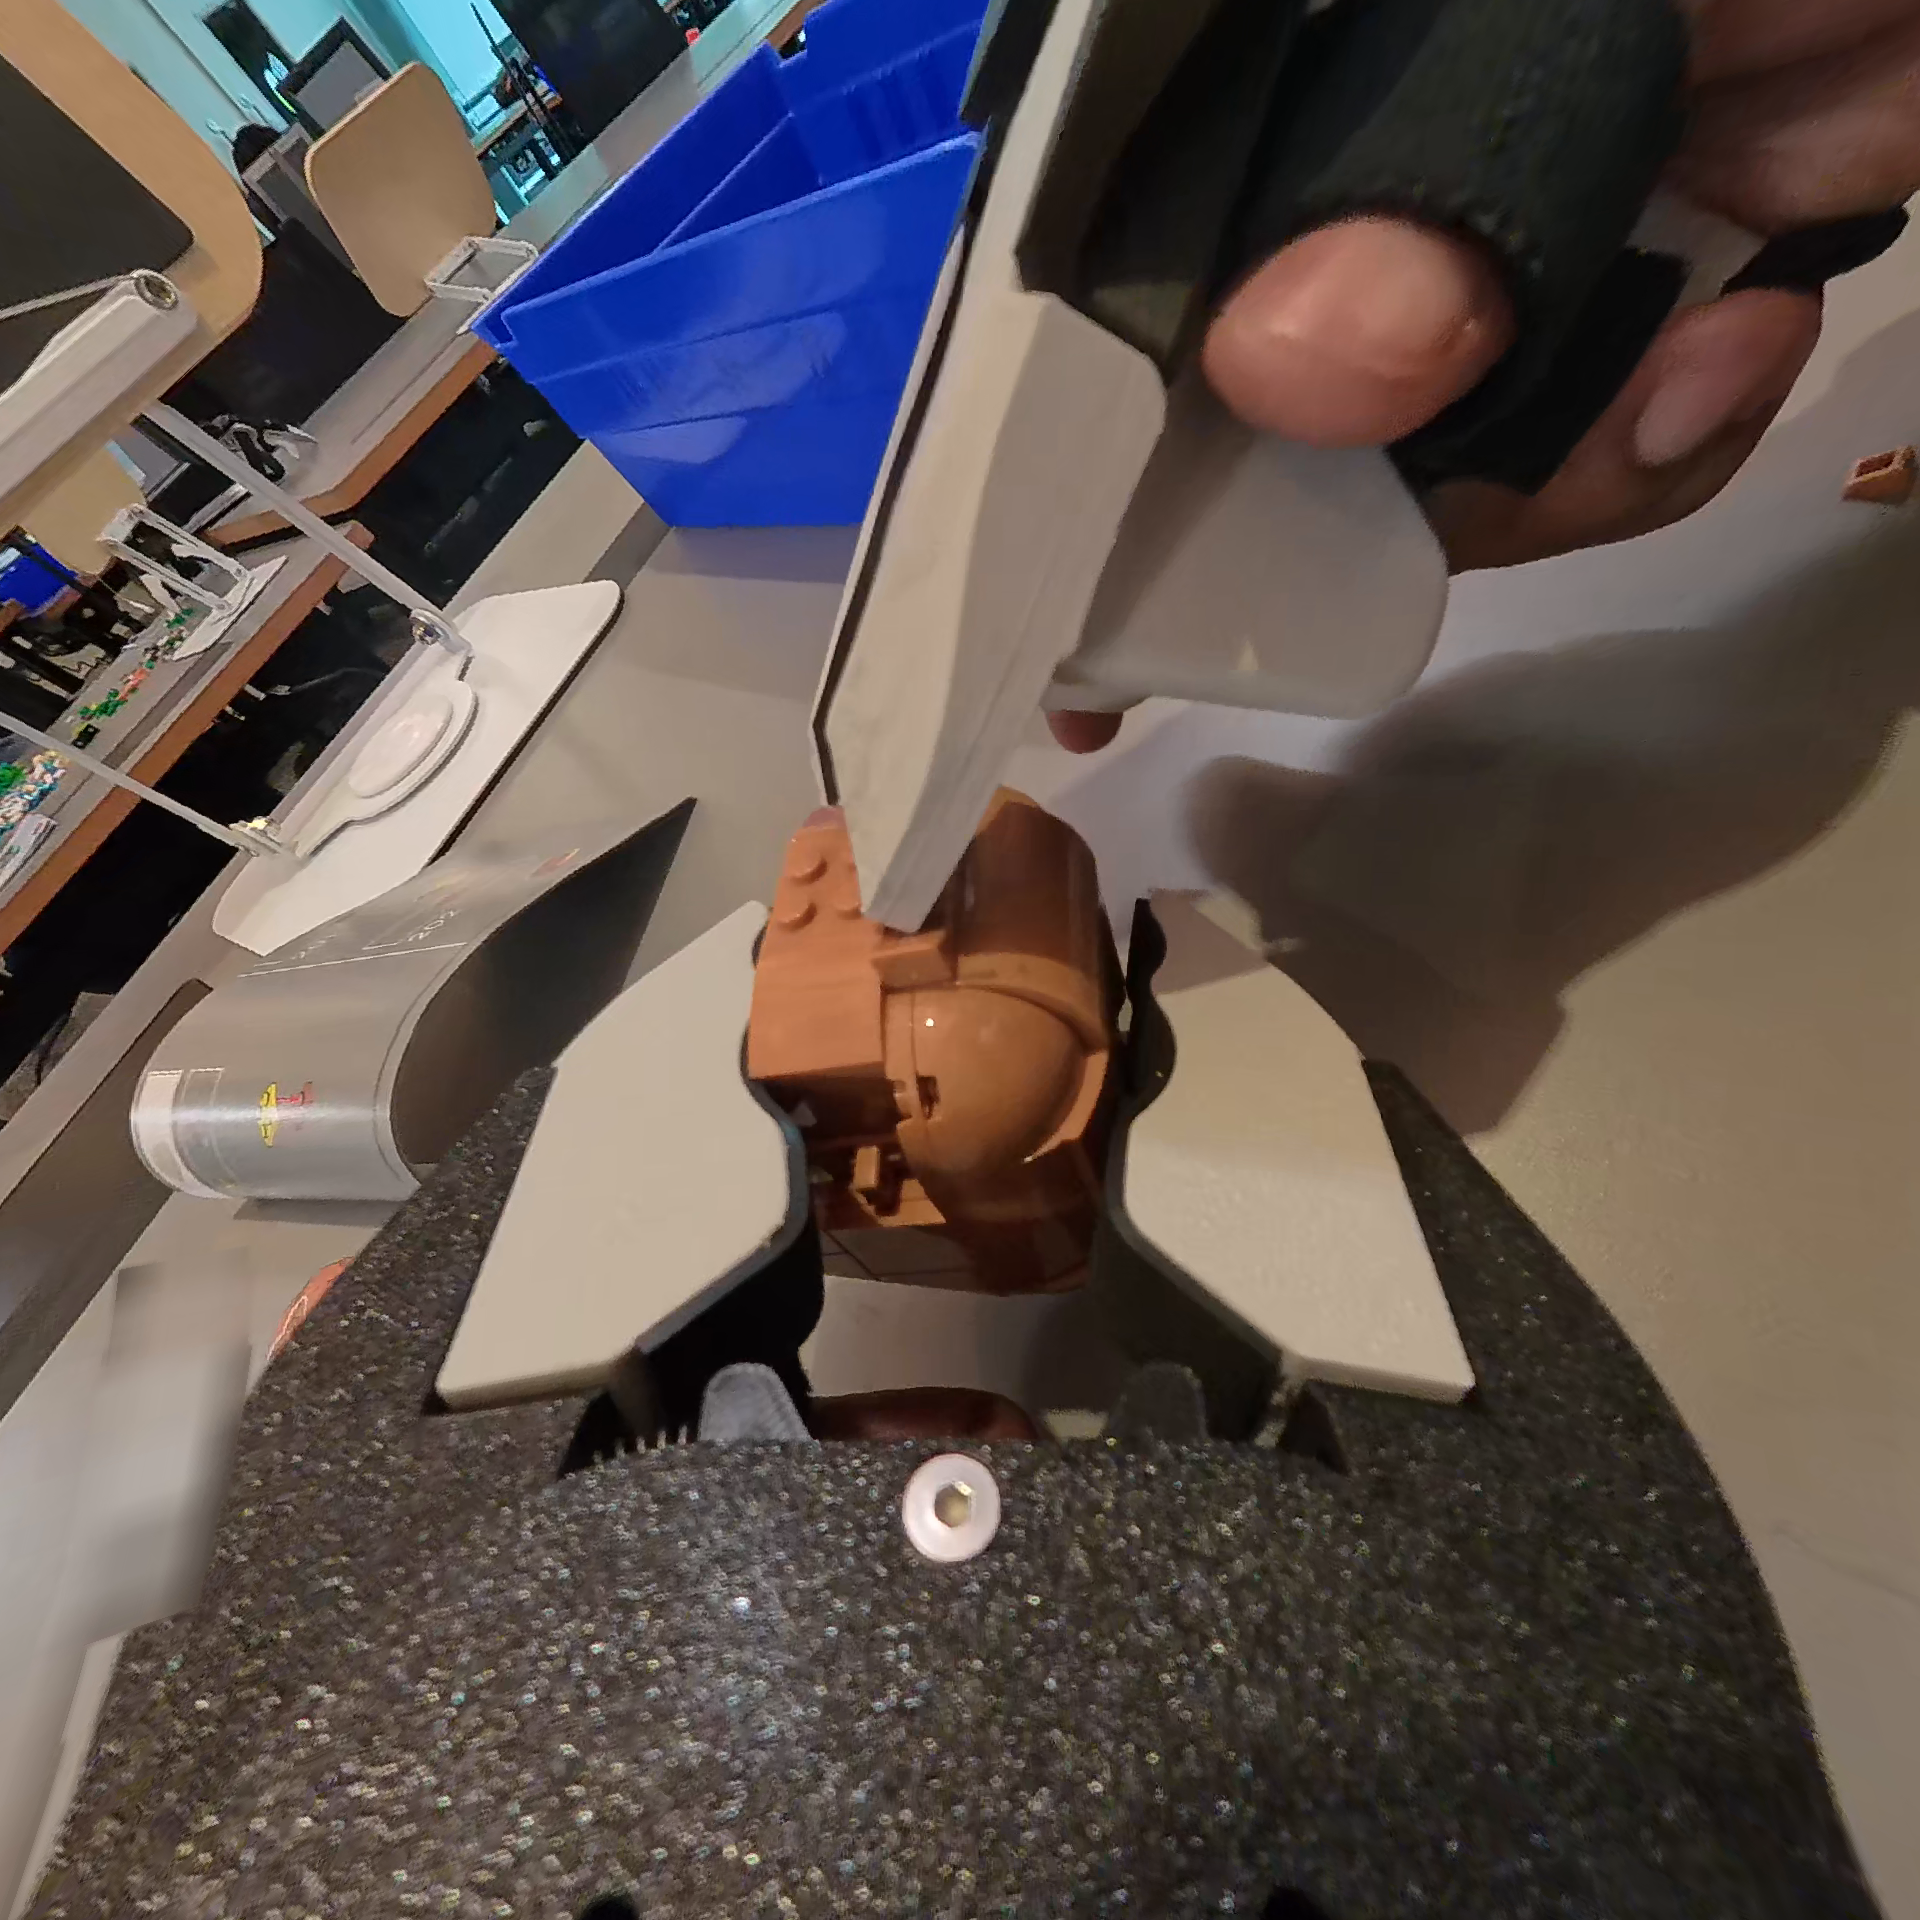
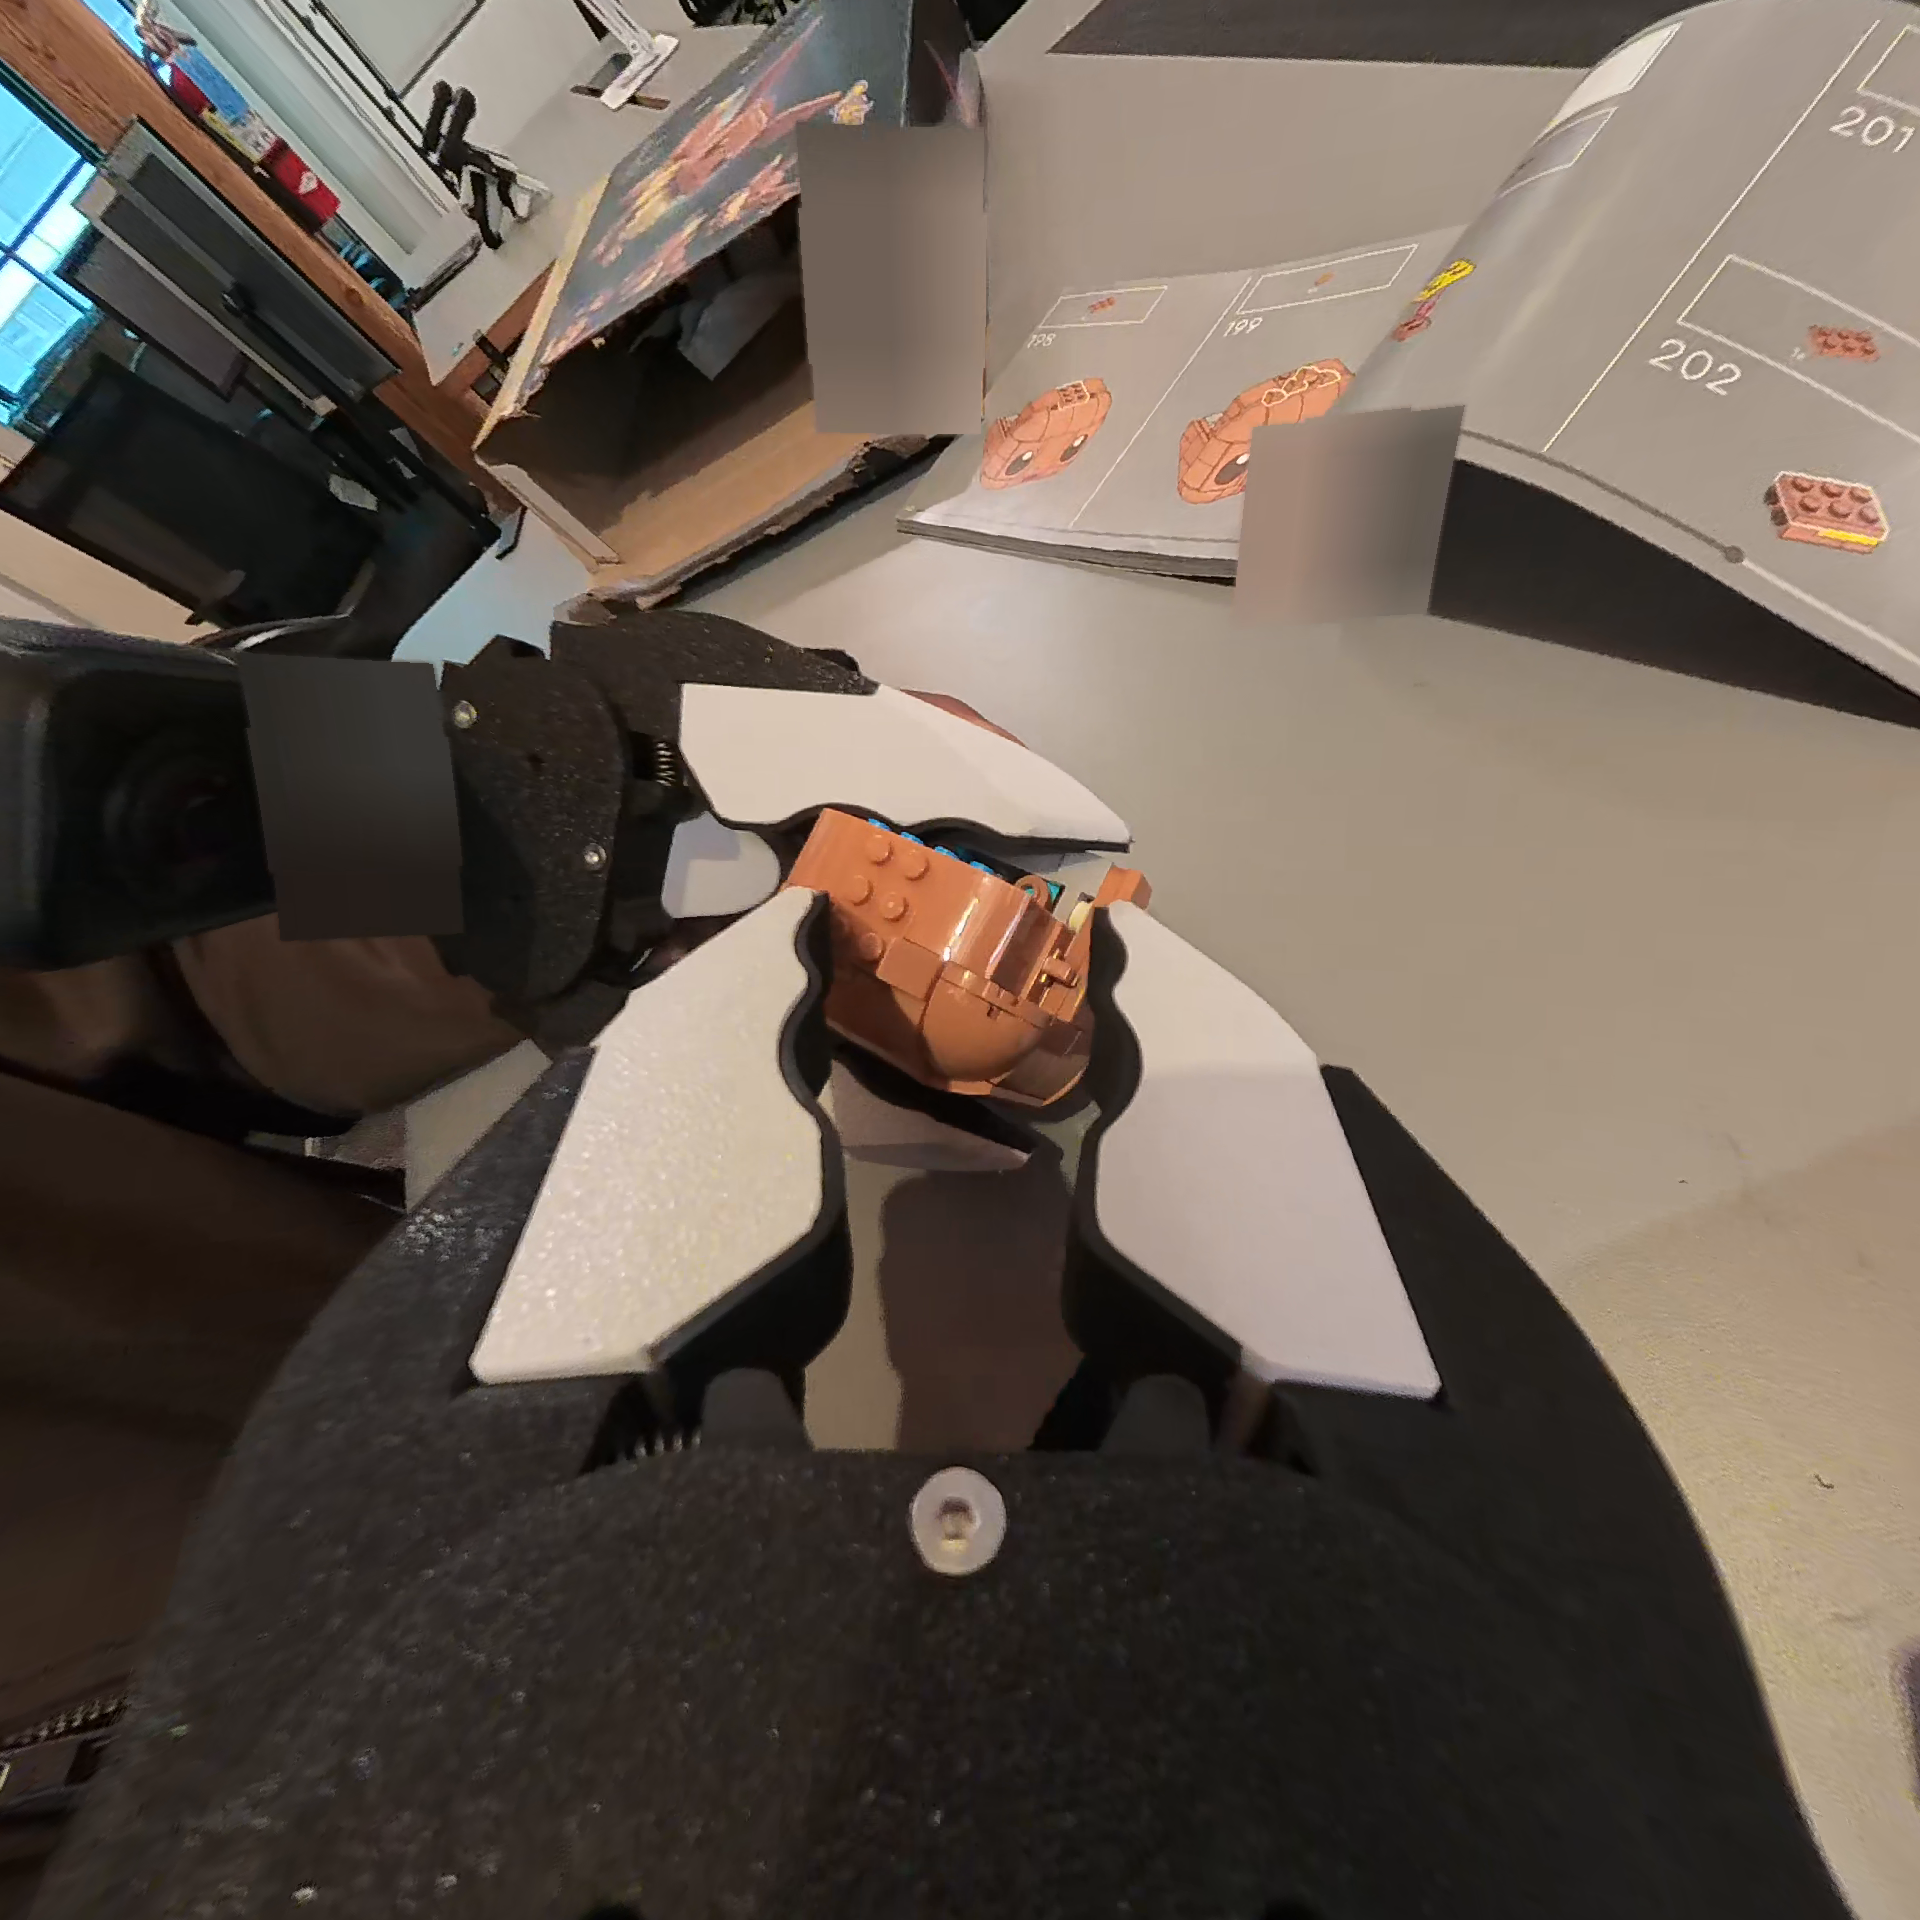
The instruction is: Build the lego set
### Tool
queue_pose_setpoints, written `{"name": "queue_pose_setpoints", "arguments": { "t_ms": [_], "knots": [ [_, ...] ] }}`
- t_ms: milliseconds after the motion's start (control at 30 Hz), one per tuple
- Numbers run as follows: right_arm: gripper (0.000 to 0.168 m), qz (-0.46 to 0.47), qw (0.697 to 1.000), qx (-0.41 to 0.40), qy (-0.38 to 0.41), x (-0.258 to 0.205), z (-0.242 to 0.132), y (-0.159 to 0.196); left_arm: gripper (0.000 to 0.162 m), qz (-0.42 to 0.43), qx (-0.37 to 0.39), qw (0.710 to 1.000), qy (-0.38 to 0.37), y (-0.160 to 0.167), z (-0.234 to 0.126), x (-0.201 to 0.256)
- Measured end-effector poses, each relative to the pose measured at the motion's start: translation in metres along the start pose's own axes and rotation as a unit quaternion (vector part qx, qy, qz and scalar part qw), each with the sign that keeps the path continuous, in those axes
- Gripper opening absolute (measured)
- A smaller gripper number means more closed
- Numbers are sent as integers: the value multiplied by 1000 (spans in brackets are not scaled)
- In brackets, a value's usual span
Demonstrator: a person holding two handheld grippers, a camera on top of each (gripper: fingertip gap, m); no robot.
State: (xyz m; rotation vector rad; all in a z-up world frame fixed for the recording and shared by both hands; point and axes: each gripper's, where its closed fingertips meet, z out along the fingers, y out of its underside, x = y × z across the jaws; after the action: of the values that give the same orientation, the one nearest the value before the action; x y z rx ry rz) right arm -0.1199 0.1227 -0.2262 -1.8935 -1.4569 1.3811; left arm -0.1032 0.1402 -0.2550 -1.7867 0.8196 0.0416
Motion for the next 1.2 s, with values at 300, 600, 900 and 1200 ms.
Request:
{"name": "queue_pose_setpoints", "arguments": {
  "t_ms": [300,600,900,1200],
  "knots": [
    [46,-14,1000,3,10,0,1,1,62,-5,-2,1000,7,2,0,1],
    [76,-52,996,66,22,-9,-20,-27,62,-28,-4,1000,7,4,3,-5],
    [55,-157,987,19,33,-72,-65,40,62,-79,4,997,7,6,-1,-18],
    [30,-236,966,-109,-4,-155,-7,160,62,-73,-3,997,12,7,-1,-14]
  ]
}}
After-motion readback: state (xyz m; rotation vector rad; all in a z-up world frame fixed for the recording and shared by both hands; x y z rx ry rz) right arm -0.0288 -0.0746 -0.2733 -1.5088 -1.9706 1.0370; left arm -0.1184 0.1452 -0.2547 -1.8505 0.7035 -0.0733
